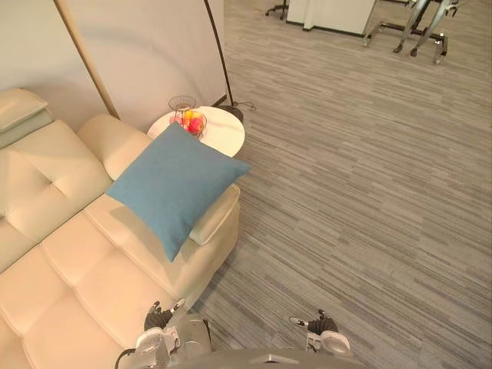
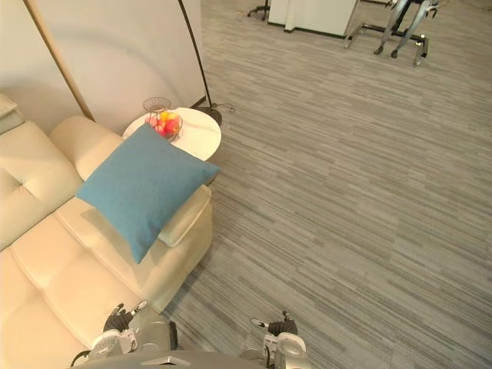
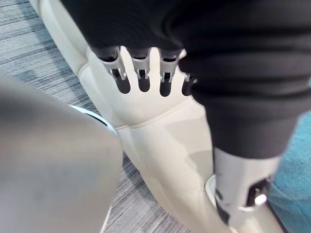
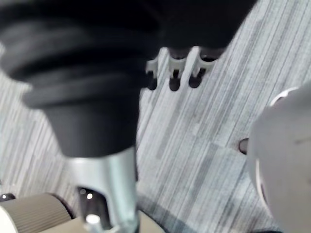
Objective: Pick up cushions and gather them together orderly.
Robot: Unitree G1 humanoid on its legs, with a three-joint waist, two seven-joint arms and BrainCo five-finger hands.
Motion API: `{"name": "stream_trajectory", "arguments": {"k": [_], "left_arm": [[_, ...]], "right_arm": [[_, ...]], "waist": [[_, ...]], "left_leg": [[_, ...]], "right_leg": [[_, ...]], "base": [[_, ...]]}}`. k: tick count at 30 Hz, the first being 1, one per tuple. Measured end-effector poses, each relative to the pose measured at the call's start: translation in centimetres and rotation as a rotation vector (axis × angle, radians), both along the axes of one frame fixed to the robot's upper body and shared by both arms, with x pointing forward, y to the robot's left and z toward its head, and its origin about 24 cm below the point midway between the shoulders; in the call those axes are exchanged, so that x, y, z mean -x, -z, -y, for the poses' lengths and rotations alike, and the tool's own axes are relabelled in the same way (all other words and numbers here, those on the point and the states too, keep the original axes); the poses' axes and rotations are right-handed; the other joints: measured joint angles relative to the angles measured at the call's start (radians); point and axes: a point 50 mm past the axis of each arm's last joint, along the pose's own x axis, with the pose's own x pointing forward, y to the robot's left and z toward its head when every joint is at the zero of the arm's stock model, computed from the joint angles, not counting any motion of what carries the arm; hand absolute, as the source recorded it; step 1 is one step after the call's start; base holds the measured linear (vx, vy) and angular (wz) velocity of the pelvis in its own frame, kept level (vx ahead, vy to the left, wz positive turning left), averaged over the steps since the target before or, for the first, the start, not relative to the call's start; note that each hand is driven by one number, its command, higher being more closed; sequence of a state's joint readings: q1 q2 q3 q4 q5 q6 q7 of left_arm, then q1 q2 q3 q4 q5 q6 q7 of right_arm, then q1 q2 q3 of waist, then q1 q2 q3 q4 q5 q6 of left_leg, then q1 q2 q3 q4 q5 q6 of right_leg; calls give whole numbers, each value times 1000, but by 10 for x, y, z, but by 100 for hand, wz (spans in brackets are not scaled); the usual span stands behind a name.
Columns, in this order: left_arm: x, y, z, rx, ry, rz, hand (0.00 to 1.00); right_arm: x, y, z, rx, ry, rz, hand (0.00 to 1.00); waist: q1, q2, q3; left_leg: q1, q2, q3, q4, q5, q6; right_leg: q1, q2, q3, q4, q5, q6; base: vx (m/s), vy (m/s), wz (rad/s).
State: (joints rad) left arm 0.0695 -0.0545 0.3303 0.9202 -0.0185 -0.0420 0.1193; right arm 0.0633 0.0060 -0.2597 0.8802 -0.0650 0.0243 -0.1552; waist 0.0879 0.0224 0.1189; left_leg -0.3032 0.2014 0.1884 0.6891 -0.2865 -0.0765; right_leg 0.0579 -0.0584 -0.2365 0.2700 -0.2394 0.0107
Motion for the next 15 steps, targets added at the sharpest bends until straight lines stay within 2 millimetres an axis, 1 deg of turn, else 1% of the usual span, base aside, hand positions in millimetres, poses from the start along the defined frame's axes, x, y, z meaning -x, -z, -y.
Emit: {"name": "stream_trajectory", "arguments": {"k": [1,2,3,4,5,6,7,8,9,10,11,12,13,14,15], "left_arm": [[0,0,1,2,2,0,0],[0,0,2,3,8,-2,0],[-1,0,-2,-8,11,0,0],[-3,-2,-7,-25,9,5,0],[-5,-2,-8,-18,-4,14,0],[-5,-2,-8,-15,-8,16,0],[-4,-2,-8,-12,-12,11,0],[-2,-1,-7,-10,-12,5,0],[0,0,-6,-9,-4,-6,0],[2,1,-6,-14,17,-16,0],[2,2,-7,-17,25,-22,0],[3,2,-9,-25,39,-31,0],[5,2,-11,-29,41,-35,0],[5,2,-11,-29,43,-38,0],[6,3,-10,-28,41,-41,0]], "right_arm": [[1,0,1,2,4,-2,0],[2,1,3,2,20,-6,0],[1,1,-1,-10,22,-3,0],[3,2,-9,-31,18,-8,0],[2,2,-9,-29,17,-5,0],[2,2,-8,-27,18,-5,0],[3,2,-8,-23,11,-8,0],[3,2,-8,-21,6,-9,0],[2,2,-8,-19,0,-9,0],[-3,0,-8,-11,-21,3,0],[-4,0,-9,-10,-30,7,0],[-6,-1,-11,-7,-45,11,0],[-6,-1,-12,-2,-59,9,0],[-5,0,-11,3,-61,5,0],[-4,0,-11,5,-64,5,0]], "waist": [[0,1,0],[4,-1,-4],[5,-17,-5],[1,-51,-5],[20,-57,-2],[27,-57,-3],[34,-59,0],[35,-58,0],[35,-54,-2],[21,-48,-4],[17,-47,-4],[4,-51,-3],[-5,-62,-7],[-5,-65,-7],[-3,-64,-7]], "left_leg": [[7,-15,14,-164,73,2],[17,-30,24,-232,172,45],[32,-50,35,-253,170,45],[38,-82,43,-274,146,54],[40,-89,52,-262,122,65],[45,-90,61,-255,114,75],[86,-102,84,-260,92,88],[111,-111,86,-269,83,91],[145,-121,87,-284,68,95],[179,-128,79,-293,45,100],[187,-130,73,-293,41,102],[207,-140,52,-298,35,104],[232,-148,30,-313,35,105],[266,-152,2,-333,35,105],[305,-152,-28,-361,37,102]], "right_leg": [[19,-9,-1,-11,-10,31],[26,-11,15,-19,-29,63],[33,-26,29,-33,-25,59],[45,-45,59,-69,-4,51],[45,-57,76,-64,12,51],[43,-62,84,-50,15,52],[35,-85,95,24,17,56],[22,-97,96,76,21,63],[-11,-114,99,184,40,90],[-104,-138,112,401,93,155],[-132,-145,117,465,95,166],[-174,-156,112,566,87,167],[-199,-163,94,620,58,148],[-208,-161,67,624,23,132],[-224,-153,53,578,-14,112]], "base": [[254,194,-2],[247,177,3],[376,266,11],[317,205,3],[318,221,-7],[287,207,-26],[225,162,-19],[283,186,-19],[276,141,-4],[325,153,7],[256,92,34],[209,12,60],[277,-32,85],[333,-81,98],[307,-135,79]]}}
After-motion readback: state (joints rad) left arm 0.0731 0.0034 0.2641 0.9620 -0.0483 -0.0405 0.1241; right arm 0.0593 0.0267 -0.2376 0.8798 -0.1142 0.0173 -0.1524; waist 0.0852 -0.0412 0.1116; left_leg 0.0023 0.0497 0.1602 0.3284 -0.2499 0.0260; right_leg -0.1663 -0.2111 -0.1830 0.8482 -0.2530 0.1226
